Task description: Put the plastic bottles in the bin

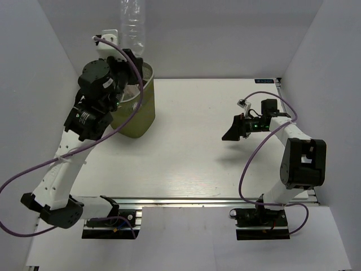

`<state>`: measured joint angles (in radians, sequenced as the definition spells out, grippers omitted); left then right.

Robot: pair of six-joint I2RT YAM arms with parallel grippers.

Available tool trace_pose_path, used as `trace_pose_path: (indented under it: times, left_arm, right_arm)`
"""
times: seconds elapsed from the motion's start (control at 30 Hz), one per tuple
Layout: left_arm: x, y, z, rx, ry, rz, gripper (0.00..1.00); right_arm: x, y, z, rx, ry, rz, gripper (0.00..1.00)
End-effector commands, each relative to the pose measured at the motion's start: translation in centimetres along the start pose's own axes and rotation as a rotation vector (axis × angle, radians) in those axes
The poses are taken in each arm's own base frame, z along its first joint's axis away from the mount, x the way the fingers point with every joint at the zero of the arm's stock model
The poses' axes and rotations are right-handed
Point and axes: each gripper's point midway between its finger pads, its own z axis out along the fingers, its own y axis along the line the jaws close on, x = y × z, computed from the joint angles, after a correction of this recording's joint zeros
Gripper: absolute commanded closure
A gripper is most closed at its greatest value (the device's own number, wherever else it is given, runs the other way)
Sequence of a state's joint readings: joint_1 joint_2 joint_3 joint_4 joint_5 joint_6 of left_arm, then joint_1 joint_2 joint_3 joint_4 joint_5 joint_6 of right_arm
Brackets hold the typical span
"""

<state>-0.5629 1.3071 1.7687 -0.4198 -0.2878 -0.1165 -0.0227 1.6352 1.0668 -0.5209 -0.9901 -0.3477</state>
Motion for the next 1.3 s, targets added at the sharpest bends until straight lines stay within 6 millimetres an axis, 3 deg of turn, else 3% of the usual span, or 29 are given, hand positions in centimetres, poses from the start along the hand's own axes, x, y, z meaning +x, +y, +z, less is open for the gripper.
trace_pose_path:
  times: [0.0,0.17,0.43,0.5,0.53,0.57,0.7,0.77,0.83,0.93,0.97,1.0,1.07,1.17,1.2,1.27]
  left_arm:
    - [10.7,5.9,0.5,-0.327,0.315,0.055,1.0]
    - [12.5,9.4,0.4,-0.456,0.345,0.049,1.0]
    - [10.5,11.6,2.3,-0.5,0.271,-0.013,1.0]
    - [11.2,12.8,2.5,-0.531,0.298,-0.004,0.96]
    - [11.5,12.6,2.4,-0.523,0.313,-0.002,0.86]
    - [11.4,13.1,2.4,-0.533,0.311,-0.003,0.56]
    - [12.9,13.5,2.1,-0.526,0.349,-0.014,0.0]
    - [12.5,13.3,1.9,-0.516,0.341,-0.019,0.0]
    - [11.8,12.8,2.0,-0.461,0.337,0.024,0.0]
    - [9.5,9.2,1.9,-0.237,0.281,0.126,0.0]
    - [6.7,7.3,1.0,-0.129,0.182,0.115,0.0]
    - [8.2,4.3,0.5,0.079,0.189,0.157,0.0]
    - [7.9,-0.4,-1.6,0.361,0.136,0.144,0.0]
    - [10.7,-3.6,-3.8,0.567,0.218,0.06,0.0]
    - [13.6,-4.2,-4.1,0.602,0.293,0.023,0.0]
    - [15.8,-4.8,-5.1,0.628,0.346,-0.036,0.0]
  right_arm:
    - [-2.7,1.4,-1.1,0.007,-0.042,-0.116,0.1]
    - [-2.7,2.3,-1.7,0.013,-0.053,-0.161,0.1]
    - [-1.3,3.2,-1.9,0.016,-0.06,-0.167,0.1]
    - [-1.2,3.2,-1.9,0.019,-0.064,-0.174,0.1]
    - [-0.7,3.2,-1.8,0.016,-0.06,-0.166,0.1]
    - [-0.6,3.2,-1.8,0.016,-0.059,-0.162,0.1]
    - [-1.0,3.2,-1.8,0.02,-0.059,-0.171,0.1]
    - [-0.9,2.7,-1.8,0.03,-0.046,-0.167,0.1]
    - [-2.1,2.7,-2.0,0.039,-0.056,-0.196,0.1]
    - [-3.9,1.8,-2.4,0.108,-0.067,-0.201,0.1]
    - [-4.0,0.9,-2.4,0.165,-0.056,-0.167,0.1]
    - [-4.1,0.2,-2.6,0.21,-0.048,-0.158,0.1]
    - [-4.6,-0.5,-3.0,0.274,-0.049,-0.132,0.1]
    - [-5.3,-1.5,-4.1,0.388,-0.081,-0.108,0.1]
    - [-5.6,-1.1,-4.7,0.404,-0.099,-0.13,0.1]
    - [-6.1,-0.8,-5.2,0.426,-0.123,-0.169,0.1]
